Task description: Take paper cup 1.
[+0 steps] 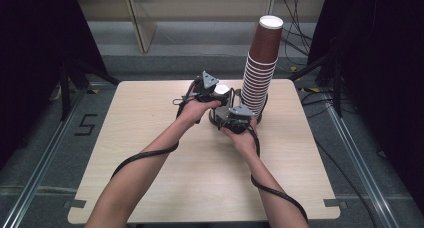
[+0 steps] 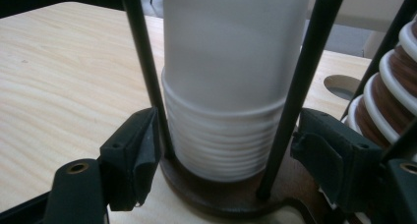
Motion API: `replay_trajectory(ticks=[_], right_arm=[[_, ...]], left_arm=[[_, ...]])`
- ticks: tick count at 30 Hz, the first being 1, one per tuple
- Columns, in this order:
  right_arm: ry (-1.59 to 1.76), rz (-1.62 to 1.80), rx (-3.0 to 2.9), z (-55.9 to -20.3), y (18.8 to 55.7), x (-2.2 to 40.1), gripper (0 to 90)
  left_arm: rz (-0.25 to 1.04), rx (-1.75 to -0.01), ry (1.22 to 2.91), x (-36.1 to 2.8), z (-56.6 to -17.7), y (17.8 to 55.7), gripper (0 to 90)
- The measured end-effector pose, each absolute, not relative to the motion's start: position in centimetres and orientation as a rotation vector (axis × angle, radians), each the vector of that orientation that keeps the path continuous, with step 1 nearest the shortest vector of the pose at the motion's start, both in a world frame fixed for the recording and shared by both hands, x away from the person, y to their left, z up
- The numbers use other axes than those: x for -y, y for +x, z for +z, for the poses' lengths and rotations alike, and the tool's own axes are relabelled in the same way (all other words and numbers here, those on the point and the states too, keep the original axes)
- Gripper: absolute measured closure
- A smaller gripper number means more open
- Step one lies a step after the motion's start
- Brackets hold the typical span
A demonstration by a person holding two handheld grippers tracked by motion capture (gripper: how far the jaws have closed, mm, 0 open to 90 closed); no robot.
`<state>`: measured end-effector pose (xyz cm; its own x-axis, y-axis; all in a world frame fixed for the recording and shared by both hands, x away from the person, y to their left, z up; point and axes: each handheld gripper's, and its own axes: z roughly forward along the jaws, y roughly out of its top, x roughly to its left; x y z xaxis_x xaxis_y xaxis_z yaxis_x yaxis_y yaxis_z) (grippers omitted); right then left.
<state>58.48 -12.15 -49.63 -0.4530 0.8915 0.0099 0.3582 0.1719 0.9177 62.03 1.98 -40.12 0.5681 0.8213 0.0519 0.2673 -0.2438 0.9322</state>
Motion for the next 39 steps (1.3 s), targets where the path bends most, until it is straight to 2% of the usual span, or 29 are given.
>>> replay_trajectory(ticks=[18, 26, 39], right_arm=[[1.221, 1.278, -1.860, -50.3, 59.5, 11.7, 24.7], [1.162, 1.257, -1.894, -50.4, 59.6, 12.0, 26.5], [1.170, 1.279, -1.888, -50.4, 59.5, 11.8, 27.7]], left_arm=[[0.670, -0.900, 1.810, -1.5, -41.1, 62.8, 24.5], [0.674, -0.872, 1.812, -1.2, -41.8, 62.9, 30.8], [0.677, -0.904, 1.780, -0.9, -41.3, 62.8, 32.9]])
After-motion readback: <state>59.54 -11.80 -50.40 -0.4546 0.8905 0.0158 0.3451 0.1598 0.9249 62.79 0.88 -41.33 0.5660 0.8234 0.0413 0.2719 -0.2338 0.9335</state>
